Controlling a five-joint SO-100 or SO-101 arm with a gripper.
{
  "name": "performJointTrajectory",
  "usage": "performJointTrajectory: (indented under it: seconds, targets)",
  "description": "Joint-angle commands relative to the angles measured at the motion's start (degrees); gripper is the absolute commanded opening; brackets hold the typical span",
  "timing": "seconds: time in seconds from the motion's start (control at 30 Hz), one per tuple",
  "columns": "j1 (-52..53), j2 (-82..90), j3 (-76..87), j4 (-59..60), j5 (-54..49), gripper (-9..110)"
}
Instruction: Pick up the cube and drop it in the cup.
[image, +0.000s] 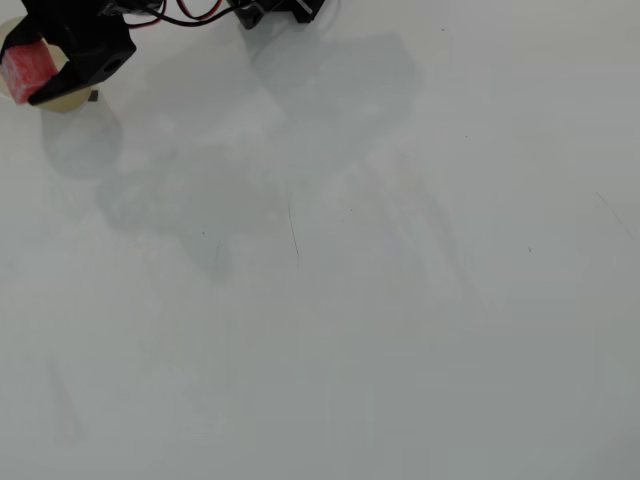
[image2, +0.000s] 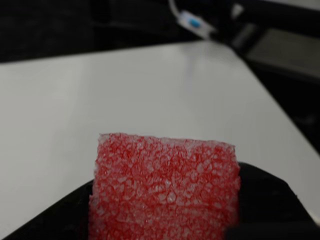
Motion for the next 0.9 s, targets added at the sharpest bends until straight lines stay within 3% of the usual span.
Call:
performJointTrajectory:
  seconds: [0.0, 0.87]
  targets:
    - [1.76, -0.26, -10.02, -2.37, -0.97, 11]
    - [7.47, -12.48, -14.94, 0.35, -2.02, 10]
